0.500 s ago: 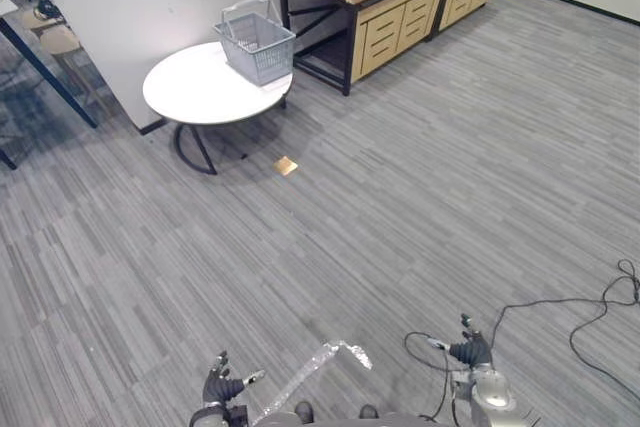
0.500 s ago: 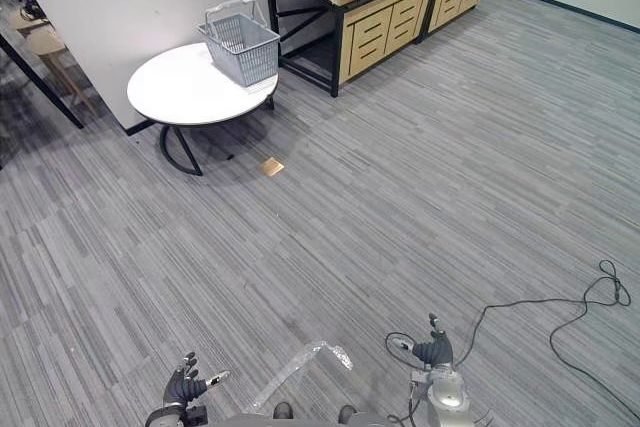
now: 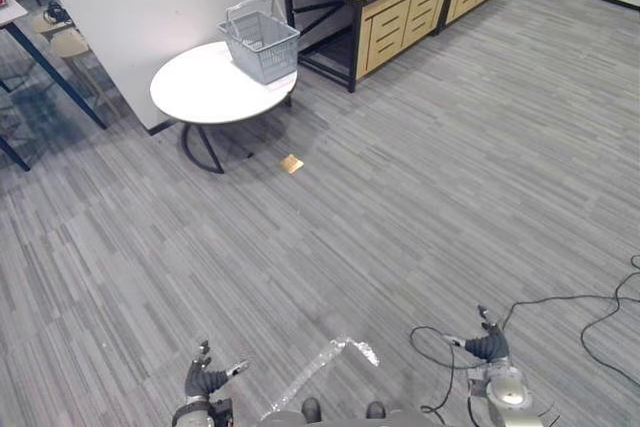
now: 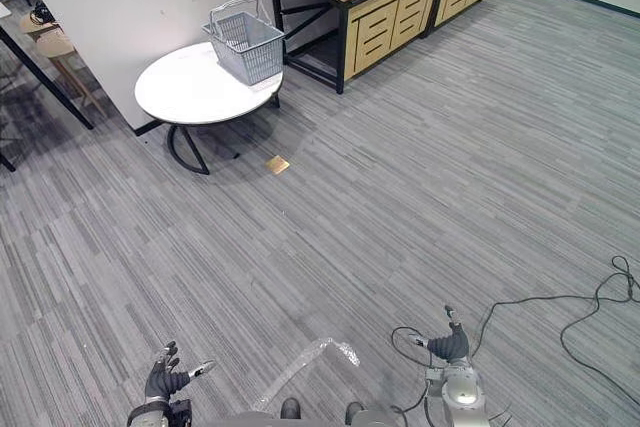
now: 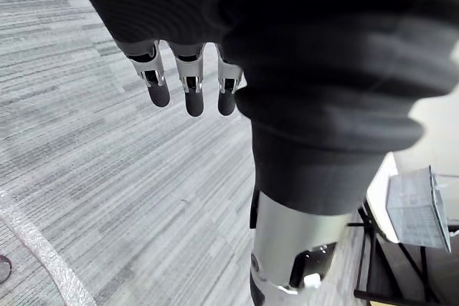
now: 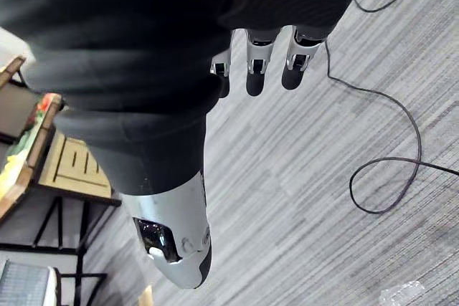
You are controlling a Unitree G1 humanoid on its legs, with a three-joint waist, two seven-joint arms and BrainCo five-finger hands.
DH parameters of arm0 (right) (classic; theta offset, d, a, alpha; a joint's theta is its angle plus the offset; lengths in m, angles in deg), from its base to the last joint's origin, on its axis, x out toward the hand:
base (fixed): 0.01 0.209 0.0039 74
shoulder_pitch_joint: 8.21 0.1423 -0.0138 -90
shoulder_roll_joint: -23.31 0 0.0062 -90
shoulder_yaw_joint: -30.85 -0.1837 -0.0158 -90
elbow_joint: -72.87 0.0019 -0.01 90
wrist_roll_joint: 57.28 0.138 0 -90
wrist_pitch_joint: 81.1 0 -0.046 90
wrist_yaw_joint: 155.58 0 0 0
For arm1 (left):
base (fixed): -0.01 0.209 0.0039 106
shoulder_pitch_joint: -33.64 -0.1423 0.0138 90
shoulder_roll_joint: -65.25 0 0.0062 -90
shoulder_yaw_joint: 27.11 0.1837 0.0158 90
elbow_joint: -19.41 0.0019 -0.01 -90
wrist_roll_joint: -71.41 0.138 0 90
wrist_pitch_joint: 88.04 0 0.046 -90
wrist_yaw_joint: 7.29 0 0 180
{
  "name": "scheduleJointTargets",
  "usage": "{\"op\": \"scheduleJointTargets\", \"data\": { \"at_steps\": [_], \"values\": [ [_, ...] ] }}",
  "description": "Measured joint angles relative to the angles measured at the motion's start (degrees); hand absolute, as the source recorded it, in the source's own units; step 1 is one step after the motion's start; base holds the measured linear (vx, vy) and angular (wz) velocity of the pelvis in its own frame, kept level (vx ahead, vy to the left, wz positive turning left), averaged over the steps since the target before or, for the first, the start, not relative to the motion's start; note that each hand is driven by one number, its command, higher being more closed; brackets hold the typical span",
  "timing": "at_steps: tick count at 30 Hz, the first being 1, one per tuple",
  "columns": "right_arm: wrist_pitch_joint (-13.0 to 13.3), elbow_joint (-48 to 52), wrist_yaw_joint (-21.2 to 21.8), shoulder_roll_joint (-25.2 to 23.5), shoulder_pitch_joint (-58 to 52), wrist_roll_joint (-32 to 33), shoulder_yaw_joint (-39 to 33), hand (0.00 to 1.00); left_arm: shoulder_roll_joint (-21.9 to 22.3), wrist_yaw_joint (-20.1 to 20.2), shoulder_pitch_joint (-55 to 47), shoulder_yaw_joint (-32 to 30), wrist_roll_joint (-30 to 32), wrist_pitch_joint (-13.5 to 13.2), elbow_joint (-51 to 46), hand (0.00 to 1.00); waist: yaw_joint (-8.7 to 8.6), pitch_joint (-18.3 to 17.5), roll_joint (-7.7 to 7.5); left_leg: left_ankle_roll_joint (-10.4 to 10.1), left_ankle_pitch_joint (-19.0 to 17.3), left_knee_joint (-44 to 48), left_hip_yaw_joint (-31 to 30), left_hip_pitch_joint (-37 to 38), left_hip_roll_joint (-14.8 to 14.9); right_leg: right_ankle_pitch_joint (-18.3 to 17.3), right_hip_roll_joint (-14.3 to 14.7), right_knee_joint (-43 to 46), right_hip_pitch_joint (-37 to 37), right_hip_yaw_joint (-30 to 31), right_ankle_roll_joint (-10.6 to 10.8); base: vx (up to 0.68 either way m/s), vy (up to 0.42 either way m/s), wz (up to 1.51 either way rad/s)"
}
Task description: Pick vegetable in the basket
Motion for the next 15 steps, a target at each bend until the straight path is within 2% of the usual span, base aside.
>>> {"op": "scheduleJointTargets", "data": {
  "at_steps": [4,7,8,9,10,11,12,13,14,15],
  "values": [
    [-0.1,0.0,0.0,-0.3,1.2,1.4,0.0,0.0,0.1,-0.1,-0.5,0.0,-0.7,0.0,-3.1,0.0,0.2,0.6,-0.43,0.3,-2.8,4.6,0.4,-2.7,0.3,-0.1,0.0,0.0,-0.4,0.2,0.1,0.09,0.016,-0.05],
    [-0.1,0.3,-0.6,-0.9,2.4,2.5,0.0,0.0,1.2,-0.6,-0.6,-0.1,-2.4,0.0,-6.4,0.0,1.78,0.7,-0.41,0.8,-8.1,11.8,1.8,-6.3,1.1,-1.5,0.3,1.7,-1.7,1.7,1.4,0.1,0.044,-0.25],
    [-0.1,0.4,-0.8,-0.9,2.4,2.6,0.0,0.0,1.4,-0.8,-0.6,-0.1,-2.5,0.0,-6.7,0.0,1.79,0.7,-0.38,1.0,-8.6,12.4,1.8,-6.6,1.1,-1.9,0.2,2.3,-2.0,1.7,1.5,0.08,0.051,-0.11],
    [-0.3,0.6,-1.1,-0.9,2.6,2.6,0.0,0.0,2.2,-1.0,-0.6,-0.1,-2.5,0.0,-7.6,0.0,1.97,1.0,-0.19,1.6,-11.1,14.5,1.8,-7.3,1.0,-4.0,0.0,6.5,-3.6,1.7,2.8,0.09,0.072,-0.11],
    [-0.7,1.3,-1.1,-1.2,2.7,2.6,0.1,0.0,2.7,-1.0,-0.7,0.1,-2.9,0.1,-8.0,0.0,2.66,1.5,0.06,2.0,-13.2,16.0,1.7,-7.4,1.0,-6.0,-0.3,14.4,-6.7,1.3,3.9,0.11,0.13,-0.13],
    [-1.1,2.3,-1.1,-1.4,2.3,2.6,0.2,0.0,2.9,-1.0,-0.7,0.2,-3.1,0.1,-8.1,0.0,2.81,1.6,0.21,2.1,-14.1,16.6,1.6,-7.0,1.0,-6.5,-0.6,19.7,-8.8,0.9,4.0,0.11,0.13,0.05],
    [-1.2,5.0,-1.1,-2.2,0.8,2.7,0.4,0.0,2.8,-1.0,-0.7,0.5,-3.5,0.1,-8.8,0.0,2.65,1.8,0.23,2.9,-15.5,17.6,0.5,-5.7,0.7,-6.5,-1.6,31.7,-13.8,-0.4,3.7,0.21,0.126,0.33],
    [-1.3,7.2,-1.1,-3.0,-0.4,2.7,0.8,0.0,2.4,-1.1,-0.7,0.6,-3.5,0.1,-9.5,0.0,2.44,2.2,-0.58,3.4,-16.4,18.0,-0.3,-4.1,0.0,-7.0,-2.2,39.7,-16.6,-0.8,3.2,0.33,0.093,0.49],
    [-1.3,9.5,-1.0,-3.5,-1.6,2.7,1.8,0.0,2.0,-1.1,-0.8,0.7,-3.5,0.1,-9.8,0.0,2.18,2.6,-0.54,3.7,-17.6,18.5,-1.2,-2.0,-0.3,-8.8,-2.5,44.3,-18.7,-1.1,3.0,0.37,0.075,0.4],
    [-1.3,10.3,-1.0,-3.6,-1.8,2.7,2.3,0.0,2.0,-1.1,-1.0,0.9,-3.5,0.1,-9.8,0.0,2.01,2.6,-0.66,3.7,-18.2,18.4,-1.8,-0.9,-0.3,-9.7,-2.5,44.8,-19.3,-1.6,2.9,0.48,0.051,0.54]
  ]
}}
